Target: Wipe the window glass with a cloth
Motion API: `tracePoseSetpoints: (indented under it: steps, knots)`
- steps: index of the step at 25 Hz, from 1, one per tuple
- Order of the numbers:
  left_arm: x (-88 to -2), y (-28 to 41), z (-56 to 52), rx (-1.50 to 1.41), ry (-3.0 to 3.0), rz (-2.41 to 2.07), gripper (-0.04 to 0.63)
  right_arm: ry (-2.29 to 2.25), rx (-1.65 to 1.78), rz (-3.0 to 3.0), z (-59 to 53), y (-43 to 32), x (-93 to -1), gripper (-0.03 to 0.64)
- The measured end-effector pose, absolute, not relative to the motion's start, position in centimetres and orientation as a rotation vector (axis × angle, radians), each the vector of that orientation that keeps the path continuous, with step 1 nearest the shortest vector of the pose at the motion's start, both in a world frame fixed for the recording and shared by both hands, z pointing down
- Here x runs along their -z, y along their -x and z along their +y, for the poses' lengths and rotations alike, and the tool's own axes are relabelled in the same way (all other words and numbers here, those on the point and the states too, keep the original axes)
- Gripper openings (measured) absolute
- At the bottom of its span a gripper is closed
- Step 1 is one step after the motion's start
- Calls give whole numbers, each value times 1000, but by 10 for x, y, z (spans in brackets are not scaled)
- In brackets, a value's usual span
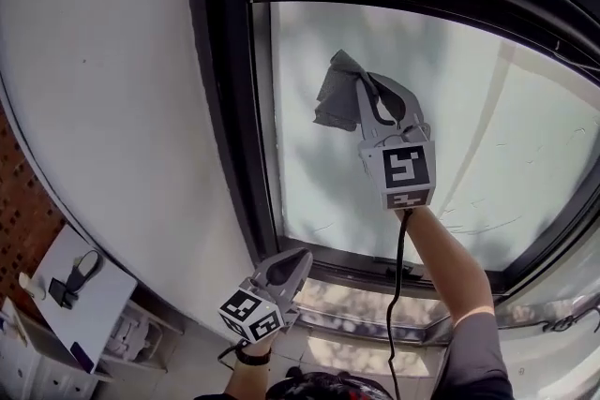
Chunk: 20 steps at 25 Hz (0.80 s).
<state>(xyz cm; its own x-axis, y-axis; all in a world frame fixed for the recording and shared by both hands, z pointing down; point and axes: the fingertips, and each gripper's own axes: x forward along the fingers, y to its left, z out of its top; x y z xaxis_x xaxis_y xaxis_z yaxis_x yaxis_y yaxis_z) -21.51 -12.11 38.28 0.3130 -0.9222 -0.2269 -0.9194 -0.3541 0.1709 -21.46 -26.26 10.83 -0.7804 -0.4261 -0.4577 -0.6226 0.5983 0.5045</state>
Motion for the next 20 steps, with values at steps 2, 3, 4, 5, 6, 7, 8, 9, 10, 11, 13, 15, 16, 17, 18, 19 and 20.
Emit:
tracePoseSetpoints:
  steps: [2, 3, 4, 5, 6, 7, 8, 9, 10, 11, 13, 15, 16, 17, 18, 19, 20]
  knots:
    - [-383, 192, -138, 458, -2587, -1679, 2, 950, -951, 2518, -279, 174, -106, 18]
    - [-381, 179, -146, 463, -2613, -1626, 2, 1007, -945, 2506, -288, 151, -105, 18]
    - [-380, 166, -154, 466, -2638, -1574, 2, 1066, -947, 2490, -296, 127, -104, 18]
    - [-378, 152, -161, 465, -2663, -1527, 2, 1126, -963, 2472, -303, 104, -103, 18]
    - [-376, 137, -168, 459, -2685, -1482, 2, 1183, -990, 2452, -310, 82, -102, 18]
    - [-376, 123, -173, 450, -2704, -1439, 2, 1235, -1014, 2431, -316, 59, -101, 18]
    - [-377, 108, -178, 440, -2721, -1395, 2, 1282, -1026, 2413, -323, 37, -101, 18]
    - [-379, 94, -184, 429, -2736, -1353, 2, 1328, -1029, 2397, -329, 15, -102, 18]
    - [-380, 81, -188, 421, -2746, -1313, 2, 1373, -1028, 2383, -335, -6, -102, 18]
    - [-381, 70, -192, 419, -2753, -1278, 2, 1417, -1028, 2370, -340, -27, -103, 18]
    - [-377, 50, -198, 422, -2759, -1225, 2, 1498, -1014, 2346, -350, -68, -105, 18]
    - [-373, 34, -203, 411, -2770, -1194, 2, 1577, -973, 2321, -360, -110, -108, 18]
    - [-372, 25, -206, 412, -2780, -1177, 2, 1616, -950, 2308, -364, -130, -109, 18]
    - [-371, 17, -208, 421, -2790, -1154, 2, 1651, -924, 2296, -368, -151, -110, 18]
    - [-370, 9, -209, 434, -2799, -1123, 2, 1683, -891, 2286, -372, -171, -112, 18]
    - [-368, 0, -209, 442, -2807, -1088, 2, 1714, -854, 2274, -377, -191, -114, 18]
    - [-366, -9, -209, 442, -2815, -1058, 2, 1747, -815, 2258, -381, -212, -117, 18]
